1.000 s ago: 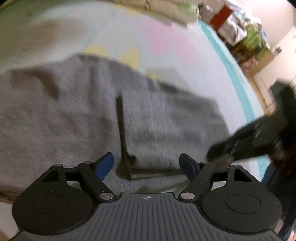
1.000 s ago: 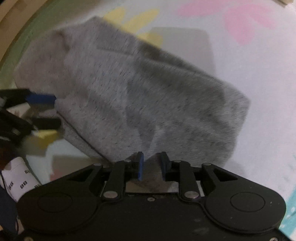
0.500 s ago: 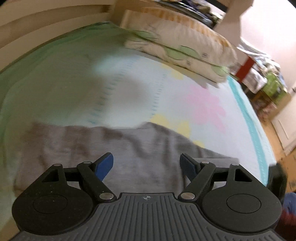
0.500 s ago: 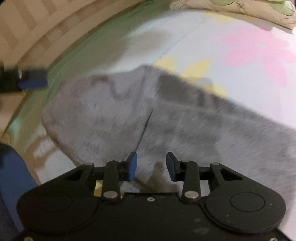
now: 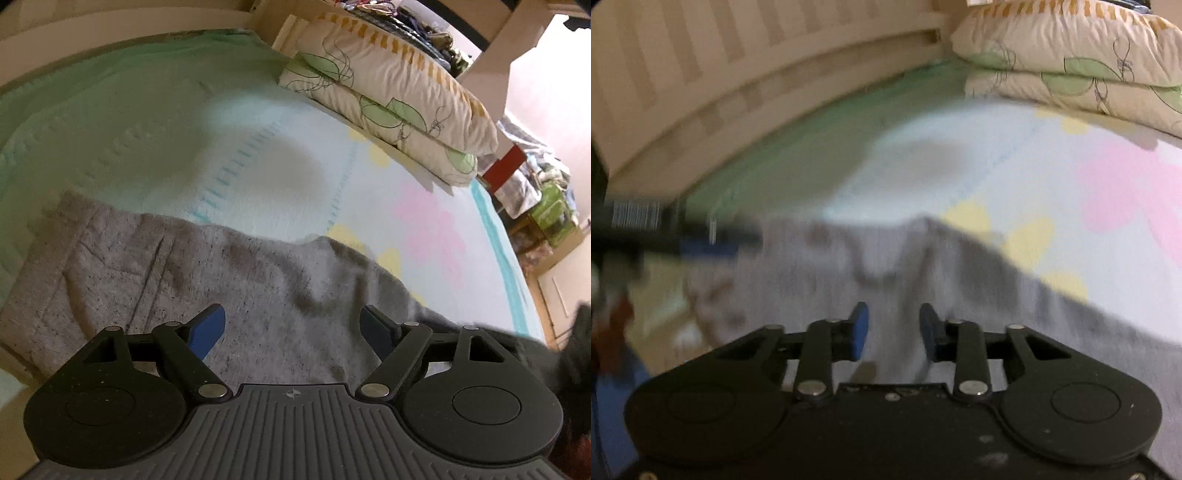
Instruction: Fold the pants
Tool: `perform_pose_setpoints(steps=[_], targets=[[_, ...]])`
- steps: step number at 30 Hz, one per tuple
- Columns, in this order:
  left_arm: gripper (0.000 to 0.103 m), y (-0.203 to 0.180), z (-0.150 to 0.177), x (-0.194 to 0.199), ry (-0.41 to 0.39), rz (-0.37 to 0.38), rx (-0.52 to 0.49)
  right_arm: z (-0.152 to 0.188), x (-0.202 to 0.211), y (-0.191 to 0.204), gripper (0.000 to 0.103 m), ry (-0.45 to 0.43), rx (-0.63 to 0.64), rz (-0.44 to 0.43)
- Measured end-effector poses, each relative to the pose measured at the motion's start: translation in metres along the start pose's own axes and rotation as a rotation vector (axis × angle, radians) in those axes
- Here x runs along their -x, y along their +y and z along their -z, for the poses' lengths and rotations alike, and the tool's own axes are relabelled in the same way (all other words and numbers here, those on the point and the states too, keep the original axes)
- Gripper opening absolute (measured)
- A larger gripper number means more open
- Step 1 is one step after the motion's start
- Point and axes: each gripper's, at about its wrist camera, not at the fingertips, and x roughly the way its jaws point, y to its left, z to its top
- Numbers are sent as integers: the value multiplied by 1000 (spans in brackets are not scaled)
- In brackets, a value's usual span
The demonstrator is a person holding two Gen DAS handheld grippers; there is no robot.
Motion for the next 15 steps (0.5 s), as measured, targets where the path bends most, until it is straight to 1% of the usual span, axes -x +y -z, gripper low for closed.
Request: perform_pose_setpoints(steps=[2,4,6,9,11,12,13,14,15], targets=[[79,10,-1,-1,-19,5,44,-12,-27,-2,20,-15,-35,-2],[79,19,-1,-4,-32,-16,86,-22,-47,-8,20,-13,-65,3],[79,24,0,-9,-22,-29,108,-31,-73,-10,19,-3,-68,34],[79,26,1,-15,-4,-28,102,-35,-108,-13,19,25,-74,79],[79,26,1,-17,5,-27,95,-35,-130,-19,19,78,-90,107],[79,27,1,-19,11,-26,95,-36,-142,-22,16,105,-99,114],[79,28,1,-20,16,-24,99,-36,-146,-25,14,87,-109,115],[79,29,1,-21,19,-24,105,-39,-150,-27,11,90,-111,121],[79,31,1,-21,21,-22,113,-43,-153,-28,11,101,-116,126]])
